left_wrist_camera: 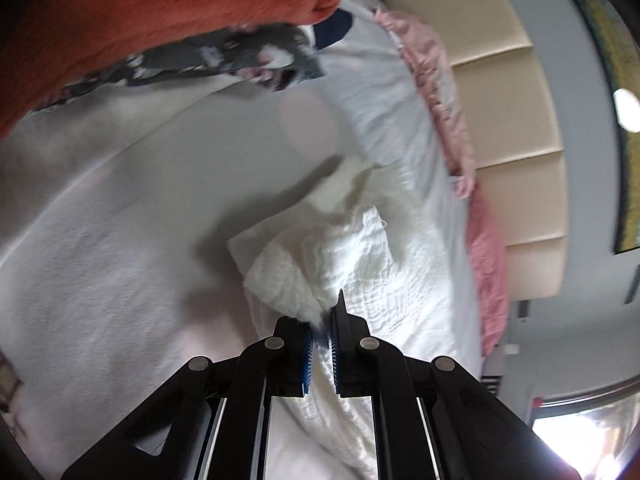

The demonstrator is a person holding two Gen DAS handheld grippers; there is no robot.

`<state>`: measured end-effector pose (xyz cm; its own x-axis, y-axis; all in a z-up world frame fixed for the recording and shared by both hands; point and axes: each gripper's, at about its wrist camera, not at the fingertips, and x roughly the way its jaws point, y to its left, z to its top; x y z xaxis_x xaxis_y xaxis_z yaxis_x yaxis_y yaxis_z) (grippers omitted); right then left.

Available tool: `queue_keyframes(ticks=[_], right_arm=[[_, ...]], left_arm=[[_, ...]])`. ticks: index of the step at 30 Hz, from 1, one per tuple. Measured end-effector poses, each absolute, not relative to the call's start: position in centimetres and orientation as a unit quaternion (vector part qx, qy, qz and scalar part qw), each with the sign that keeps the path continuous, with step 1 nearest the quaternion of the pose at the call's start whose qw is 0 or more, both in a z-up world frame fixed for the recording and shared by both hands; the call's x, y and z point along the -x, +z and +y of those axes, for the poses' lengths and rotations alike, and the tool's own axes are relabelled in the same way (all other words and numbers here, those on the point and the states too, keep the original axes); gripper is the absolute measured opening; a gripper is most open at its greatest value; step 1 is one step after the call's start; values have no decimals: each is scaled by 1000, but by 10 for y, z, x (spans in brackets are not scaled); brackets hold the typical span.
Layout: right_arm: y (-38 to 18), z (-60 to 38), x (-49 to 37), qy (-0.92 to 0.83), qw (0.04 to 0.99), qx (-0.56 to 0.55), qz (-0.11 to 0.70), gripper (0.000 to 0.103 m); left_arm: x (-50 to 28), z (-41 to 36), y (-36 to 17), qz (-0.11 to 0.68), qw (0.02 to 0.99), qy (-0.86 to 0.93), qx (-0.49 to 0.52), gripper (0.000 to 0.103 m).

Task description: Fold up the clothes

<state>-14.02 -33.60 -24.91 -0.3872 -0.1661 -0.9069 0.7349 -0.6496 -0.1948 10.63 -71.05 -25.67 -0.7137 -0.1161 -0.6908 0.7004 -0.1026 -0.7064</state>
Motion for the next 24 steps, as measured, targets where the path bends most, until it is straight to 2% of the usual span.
queue_keyframes(ticks=[2, 5, 6, 7, 9, 11, 12, 14, 24], right_arm=[[-250, -332, 137, -771, 299, -475, 300, 8], [-243, -322, 134, -766, 320, -483, 279, 13], [-238, -316, 133, -766, 326, -484, 269, 14], [-233, -310, 131, -767, 333, -486, 257, 16], [-223, -294, 128, -770, 346, -490, 218, 21], [-212, -276, 124, -774, 363, -494, 157, 27], [-208, -267, 121, -777, 370, -495, 122, 31], [-204, -256, 123, -780, 376, -496, 65, 47], [-239, -242, 192, -739, 355, -550, -160, 48]], left_arm=[[-105, -708, -260, 589, 308, -697, -271, 8], [-106, -702, -263, 583, 308, -695, -288, 18], [-108, -700, -263, 585, 307, -693, -287, 30], [-109, -698, -261, 588, 307, -692, -286, 37], [-113, -692, -257, 591, 307, -693, -276, 65], [-117, -684, -249, 587, 312, -699, -263, 73], [-119, -681, -246, 584, 318, -702, -258, 75], [-121, -681, -246, 581, 328, -699, -257, 78], [-107, -686, -271, 576, 346, -691, -265, 78]])
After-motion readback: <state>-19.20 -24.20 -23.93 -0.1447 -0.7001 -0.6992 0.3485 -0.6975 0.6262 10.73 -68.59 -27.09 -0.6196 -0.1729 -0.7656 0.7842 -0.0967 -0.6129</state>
